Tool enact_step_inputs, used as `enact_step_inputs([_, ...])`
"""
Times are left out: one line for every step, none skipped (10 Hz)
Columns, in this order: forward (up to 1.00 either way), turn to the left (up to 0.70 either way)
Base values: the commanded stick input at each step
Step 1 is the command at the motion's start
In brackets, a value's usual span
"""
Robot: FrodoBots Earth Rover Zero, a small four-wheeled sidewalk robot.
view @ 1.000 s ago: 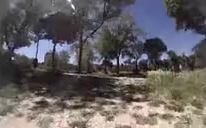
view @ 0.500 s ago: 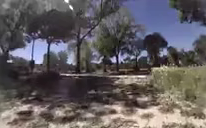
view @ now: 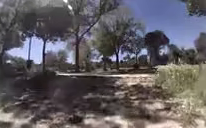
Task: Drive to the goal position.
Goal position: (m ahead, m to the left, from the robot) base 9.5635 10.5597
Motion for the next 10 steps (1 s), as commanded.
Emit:
enact_step_inputs([0.85, 0.00])
enact_step_inputs([0.85, 0.00])
enact_step_inputs([0.85, 0.00])
enact_step_inputs([0.85, 0.00])
enact_step_inputs([0.85, 0.00])
enact_step_inputs([0.85, 0.00])
enact_step_inputs([0.85, 0.00])
enact_step_inputs([0.85, 0.00])
enact_step_inputs([0.85, -0.05])
enact_step_inputs([0.85, -0.14])
